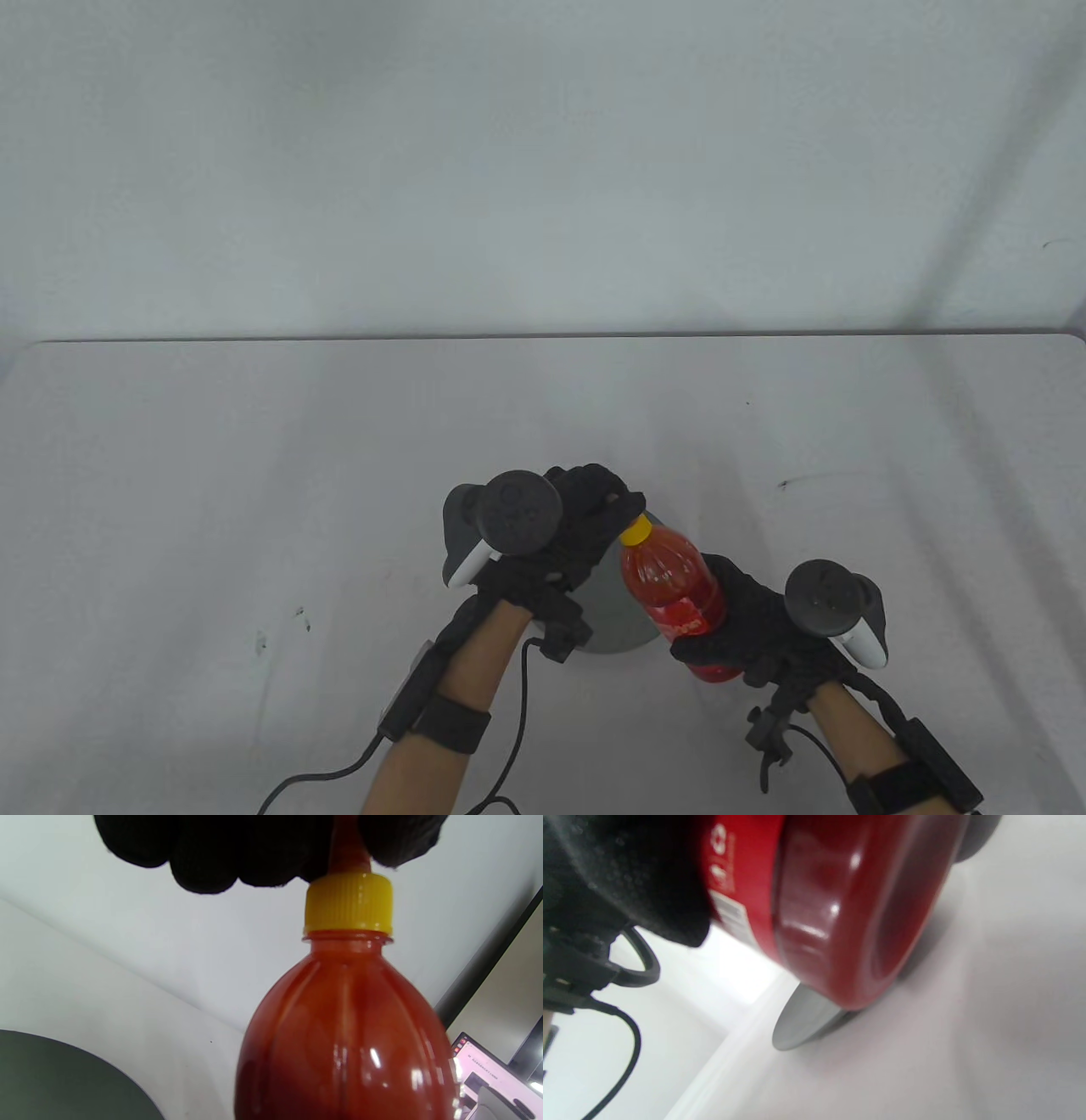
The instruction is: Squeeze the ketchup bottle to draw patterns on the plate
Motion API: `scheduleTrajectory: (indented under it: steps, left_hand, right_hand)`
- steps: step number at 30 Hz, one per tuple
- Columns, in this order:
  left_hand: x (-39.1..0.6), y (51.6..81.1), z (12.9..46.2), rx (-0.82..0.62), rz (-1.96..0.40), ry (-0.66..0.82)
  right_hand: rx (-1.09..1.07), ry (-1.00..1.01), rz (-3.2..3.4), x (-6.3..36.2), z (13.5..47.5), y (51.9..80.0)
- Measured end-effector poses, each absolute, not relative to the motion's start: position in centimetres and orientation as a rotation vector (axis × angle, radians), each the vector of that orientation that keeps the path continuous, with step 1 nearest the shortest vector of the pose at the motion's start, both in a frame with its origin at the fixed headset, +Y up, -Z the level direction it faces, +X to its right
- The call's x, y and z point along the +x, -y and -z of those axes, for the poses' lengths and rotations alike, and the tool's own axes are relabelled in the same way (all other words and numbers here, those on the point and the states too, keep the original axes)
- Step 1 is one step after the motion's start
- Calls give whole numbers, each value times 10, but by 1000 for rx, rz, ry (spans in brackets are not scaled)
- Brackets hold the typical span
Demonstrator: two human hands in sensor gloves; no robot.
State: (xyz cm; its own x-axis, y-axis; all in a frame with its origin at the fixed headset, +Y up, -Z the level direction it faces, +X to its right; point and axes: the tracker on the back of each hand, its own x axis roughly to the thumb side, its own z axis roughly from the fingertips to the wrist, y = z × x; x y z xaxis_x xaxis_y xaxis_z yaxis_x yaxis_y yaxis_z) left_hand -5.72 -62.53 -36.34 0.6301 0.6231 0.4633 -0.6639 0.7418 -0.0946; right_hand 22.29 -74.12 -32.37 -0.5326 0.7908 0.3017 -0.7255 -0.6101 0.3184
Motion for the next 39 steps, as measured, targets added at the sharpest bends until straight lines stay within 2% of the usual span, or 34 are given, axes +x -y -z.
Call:
scheduleTrajectory:
  steps: [2,6,10,17,19,29,34,39]
  left_hand:
    - [-60,625,363,71,-757,503]
    - [-61,622,364,-2,-850,623]
    - [-59,620,364,-8,-810,672]
    - [-59,622,364,42,-840,597]
    - [-62,622,366,14,-840,583]
    - [-65,624,369,-43,-904,683]
    - [-65,625,368,30,-894,617]
    - [-69,627,371,-18,-930,633]
  right_hand:
    - [519,-186,-2174,223,324,741]
    - [509,-180,-2170,225,324,741]
    - [507,-172,-2164,226,324,741]
    - [511,-169,-2178,227,325,741]
    - [511,-166,-2184,227,325,740]
    - [509,-164,-2181,228,324,740]
    - [511,-159,-2184,229,324,740]
    - [510,-157,-2188,231,324,741]
